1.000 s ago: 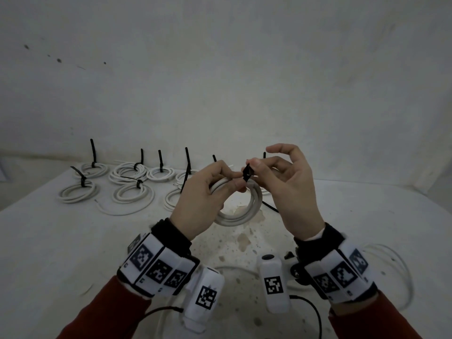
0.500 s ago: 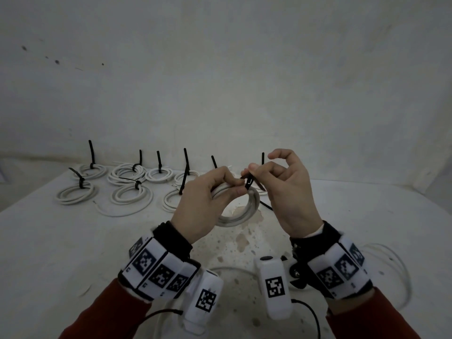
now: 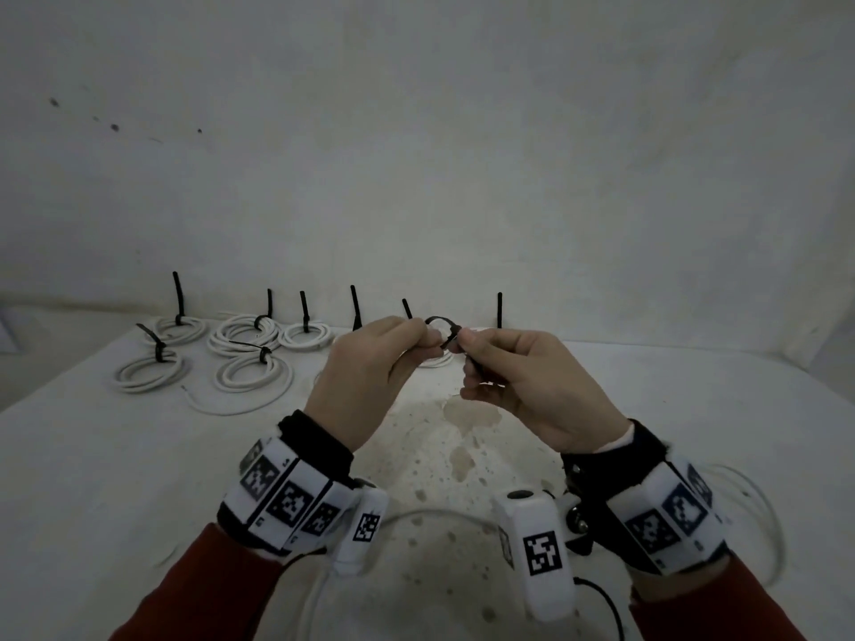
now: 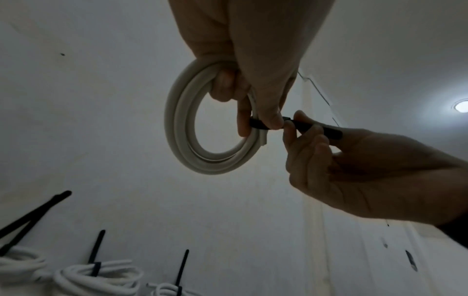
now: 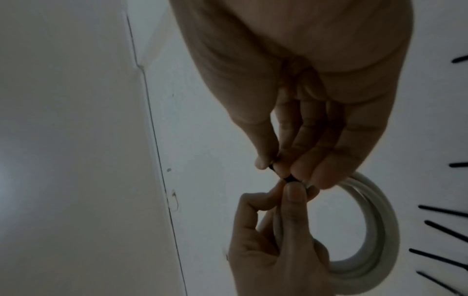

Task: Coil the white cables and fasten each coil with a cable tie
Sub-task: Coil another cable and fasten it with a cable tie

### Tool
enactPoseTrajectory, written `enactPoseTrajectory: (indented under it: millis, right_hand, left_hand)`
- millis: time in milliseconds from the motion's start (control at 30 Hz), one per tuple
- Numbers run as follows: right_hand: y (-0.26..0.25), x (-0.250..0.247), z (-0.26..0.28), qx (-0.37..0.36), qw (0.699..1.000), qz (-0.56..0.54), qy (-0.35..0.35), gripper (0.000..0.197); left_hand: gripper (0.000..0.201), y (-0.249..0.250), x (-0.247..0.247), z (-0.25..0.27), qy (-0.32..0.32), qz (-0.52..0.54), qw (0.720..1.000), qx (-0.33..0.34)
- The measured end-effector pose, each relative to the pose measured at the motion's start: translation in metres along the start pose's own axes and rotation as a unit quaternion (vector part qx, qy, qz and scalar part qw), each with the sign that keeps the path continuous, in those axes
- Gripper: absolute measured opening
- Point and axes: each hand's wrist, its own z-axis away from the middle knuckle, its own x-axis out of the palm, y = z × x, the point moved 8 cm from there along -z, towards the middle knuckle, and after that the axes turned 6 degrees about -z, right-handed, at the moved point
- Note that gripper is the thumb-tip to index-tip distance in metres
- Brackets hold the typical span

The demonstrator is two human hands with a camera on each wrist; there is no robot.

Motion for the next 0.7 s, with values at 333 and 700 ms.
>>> enactPoseTrajectory:
  millis: [333, 700]
  right_hand:
    - [0.003, 0.016, 0.003, 0.007, 0.996, -0.085, -0.028, 0.015]
    - [0.007, 0.024, 0.007, 0.002, 0.998, -0.005, -0.058, 0.027]
  left_hand:
    - [0.015, -0.029, 0.0, 0.006, 0.051, 0.195, 0.948, -0.244]
    - [0.024, -0.036, -0.004, 0.007, 0.088, 0.261, 0.926, -0.259]
